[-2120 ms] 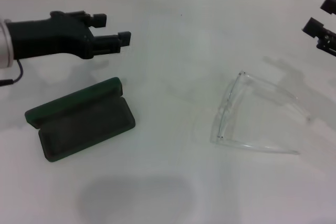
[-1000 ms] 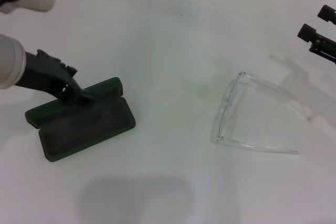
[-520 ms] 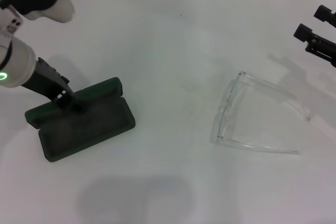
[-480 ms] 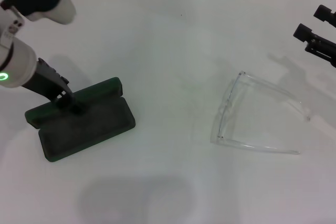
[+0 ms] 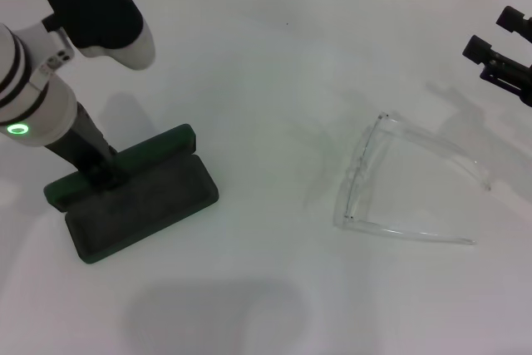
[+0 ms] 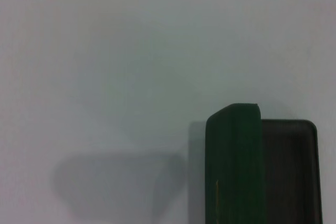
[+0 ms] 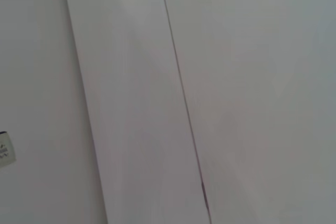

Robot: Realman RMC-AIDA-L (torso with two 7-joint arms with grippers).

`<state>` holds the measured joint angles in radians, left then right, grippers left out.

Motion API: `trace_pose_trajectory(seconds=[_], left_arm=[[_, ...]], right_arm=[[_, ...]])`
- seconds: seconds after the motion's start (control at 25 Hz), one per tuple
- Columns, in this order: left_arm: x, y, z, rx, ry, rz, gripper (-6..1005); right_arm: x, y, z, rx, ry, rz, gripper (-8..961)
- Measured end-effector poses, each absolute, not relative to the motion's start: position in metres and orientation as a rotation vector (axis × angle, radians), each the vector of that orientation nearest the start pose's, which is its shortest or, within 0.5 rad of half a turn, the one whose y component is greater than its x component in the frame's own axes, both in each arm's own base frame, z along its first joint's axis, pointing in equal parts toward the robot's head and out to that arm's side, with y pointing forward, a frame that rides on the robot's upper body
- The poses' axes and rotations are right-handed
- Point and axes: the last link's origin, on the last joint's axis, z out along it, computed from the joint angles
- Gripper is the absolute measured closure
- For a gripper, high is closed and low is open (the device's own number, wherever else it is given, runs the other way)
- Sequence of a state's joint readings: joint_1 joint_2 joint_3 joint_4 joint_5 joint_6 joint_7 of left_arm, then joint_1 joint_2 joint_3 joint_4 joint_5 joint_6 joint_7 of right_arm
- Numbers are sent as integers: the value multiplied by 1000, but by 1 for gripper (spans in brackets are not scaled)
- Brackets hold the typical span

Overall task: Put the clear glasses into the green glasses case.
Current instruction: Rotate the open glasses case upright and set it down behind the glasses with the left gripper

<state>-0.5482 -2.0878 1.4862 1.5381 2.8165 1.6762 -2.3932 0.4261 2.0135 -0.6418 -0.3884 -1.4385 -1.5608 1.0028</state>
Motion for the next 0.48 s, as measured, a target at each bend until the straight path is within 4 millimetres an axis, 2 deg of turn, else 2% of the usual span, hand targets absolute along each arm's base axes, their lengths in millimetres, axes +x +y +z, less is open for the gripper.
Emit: trace_pose_trajectory(seconds=[0.24,0.48], left_arm=[[-173,339,20,-2550,-482,818,755],[-156,337,25,-2540,-394,786,786]], right_arm=[[292,325,42,-2163,481,1099,97],[293,324,42,-2153,493,1104,98]])
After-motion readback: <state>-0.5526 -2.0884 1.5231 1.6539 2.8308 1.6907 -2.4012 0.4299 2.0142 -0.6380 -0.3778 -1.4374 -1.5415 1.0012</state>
